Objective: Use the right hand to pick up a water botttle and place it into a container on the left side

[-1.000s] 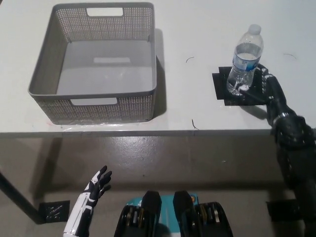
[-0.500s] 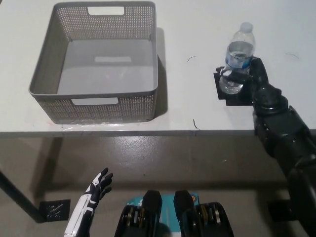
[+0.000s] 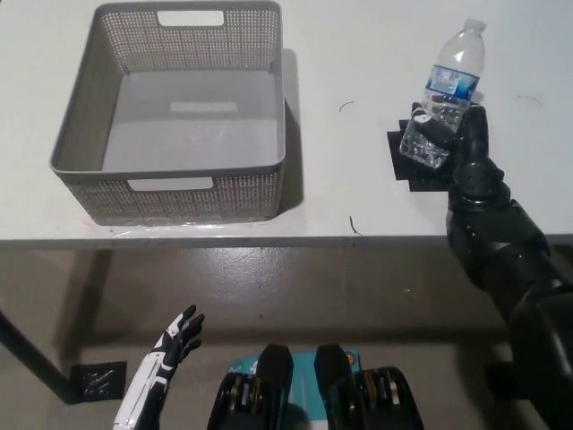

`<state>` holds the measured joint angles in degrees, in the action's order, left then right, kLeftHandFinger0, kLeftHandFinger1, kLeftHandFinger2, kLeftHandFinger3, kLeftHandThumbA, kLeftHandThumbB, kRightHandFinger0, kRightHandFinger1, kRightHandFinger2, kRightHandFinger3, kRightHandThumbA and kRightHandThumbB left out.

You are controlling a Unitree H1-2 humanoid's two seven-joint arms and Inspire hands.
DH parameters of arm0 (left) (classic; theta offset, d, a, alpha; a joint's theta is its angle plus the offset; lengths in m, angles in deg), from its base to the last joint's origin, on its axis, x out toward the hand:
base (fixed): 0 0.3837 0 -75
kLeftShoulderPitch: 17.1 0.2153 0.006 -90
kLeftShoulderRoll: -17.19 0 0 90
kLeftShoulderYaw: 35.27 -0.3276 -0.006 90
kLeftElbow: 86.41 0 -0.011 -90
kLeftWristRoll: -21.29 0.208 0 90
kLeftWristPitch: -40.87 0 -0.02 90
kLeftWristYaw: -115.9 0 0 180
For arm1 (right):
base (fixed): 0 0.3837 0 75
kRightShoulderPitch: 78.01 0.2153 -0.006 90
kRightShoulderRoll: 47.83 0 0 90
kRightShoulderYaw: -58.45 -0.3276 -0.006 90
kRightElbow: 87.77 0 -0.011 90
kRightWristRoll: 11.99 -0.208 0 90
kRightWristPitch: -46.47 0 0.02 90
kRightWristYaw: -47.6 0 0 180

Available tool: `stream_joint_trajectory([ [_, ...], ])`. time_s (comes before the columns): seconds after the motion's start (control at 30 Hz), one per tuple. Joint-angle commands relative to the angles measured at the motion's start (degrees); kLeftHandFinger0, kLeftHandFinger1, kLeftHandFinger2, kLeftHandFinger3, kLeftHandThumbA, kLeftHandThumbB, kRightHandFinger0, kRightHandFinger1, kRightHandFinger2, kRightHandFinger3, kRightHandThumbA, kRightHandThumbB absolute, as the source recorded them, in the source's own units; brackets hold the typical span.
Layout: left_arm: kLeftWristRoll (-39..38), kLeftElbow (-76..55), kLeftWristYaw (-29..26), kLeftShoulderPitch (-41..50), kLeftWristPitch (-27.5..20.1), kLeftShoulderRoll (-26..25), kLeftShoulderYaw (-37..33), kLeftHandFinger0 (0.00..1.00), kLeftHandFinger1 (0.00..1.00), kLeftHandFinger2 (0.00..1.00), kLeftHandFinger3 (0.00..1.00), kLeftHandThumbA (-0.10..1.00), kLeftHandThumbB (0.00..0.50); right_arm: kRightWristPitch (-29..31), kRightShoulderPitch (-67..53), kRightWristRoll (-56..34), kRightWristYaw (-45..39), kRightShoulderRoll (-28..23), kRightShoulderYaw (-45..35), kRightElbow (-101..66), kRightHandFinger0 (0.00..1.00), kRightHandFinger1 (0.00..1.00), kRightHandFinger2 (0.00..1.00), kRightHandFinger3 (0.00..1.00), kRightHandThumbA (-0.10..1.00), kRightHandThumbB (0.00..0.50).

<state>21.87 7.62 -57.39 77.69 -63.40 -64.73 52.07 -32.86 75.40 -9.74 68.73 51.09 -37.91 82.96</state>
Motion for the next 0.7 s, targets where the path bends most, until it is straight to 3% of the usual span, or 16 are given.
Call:
stream_joint_trajectory([
  [0.0, -0.2, -0.8, 0.9, 0.0, -2.1, -0.7, -0.3, 1.00, 1.00, 1.00, 1.00, 1.00, 0.154, 6.7, 5.8, -0.8, 2.5, 0.0, -0.1, -2.2, 0.00, 0.15, 0.56, 0.59, -0.10, 0.185],
  [0.03, 0.0, -0.9, 0.8, 0.1, -2.1, -0.6, -0.4, 1.00, 1.00, 1.00, 1.00, 1.00, 0.145, 7.6, 6.4, -0.7, 2.2, 0.4, 0.1, -3.1, 0.00, 0.13, 0.56, 0.61, -0.10, 0.148],
  [0.17, 0.6, -0.6, 0.6, 0.1, -2.3, -0.7, -0.5, 1.00, 1.00, 1.00, 1.00, 1.00, 0.140, 8.4, 7.9, 3.4, 4.6, 1.1, 3.9, -5.8, 0.00, 0.17, 0.63, 0.75, -0.10, 0.129],
  [0.23, 0.6, -0.3, 0.7, 0.0, -2.4, -0.8, -0.6, 1.00, 1.00, 1.00, 1.00, 1.00, 0.139, 8.6, 8.7, 4.1, 4.5, 1.7, 5.2, -8.4, 0.00, 0.18, 0.61, 0.64, -0.10, 0.110],
  [0.43, 0.5, 0.1, 0.9, -0.3, -2.5, -1.0, -0.7, 1.00, 1.00, 1.00, 1.00, 1.00, 0.138, 9.4, 9.6, 6.9, 6.0, 4.2, 8.7, -16.3, 0.00, 0.16, 0.56, 0.48, -0.10, 0.134],
  [0.63, 1.3, 0.6, 0.9, -0.5, -3.2, -1.4, -1.0, 1.00, 1.00, 1.00, 1.00, 1.00, 0.152, 8.2, 10.7, 6.8, 3.5, 8.3, 10.7, -22.5, 0.00, 0.19, 0.59, 0.55, -0.10, 0.124],
  [0.67, 1.5, 0.7, 0.8, -0.5, -3.1, -1.5, -1.1, 1.00, 1.00, 1.00, 1.00, 1.00, 0.158, 7.5, 11.0, 6.7, 2.9, 9.6, 11.1, -23.8, 0.00, 0.20, 0.62, 0.63, -0.10, 0.136],
])
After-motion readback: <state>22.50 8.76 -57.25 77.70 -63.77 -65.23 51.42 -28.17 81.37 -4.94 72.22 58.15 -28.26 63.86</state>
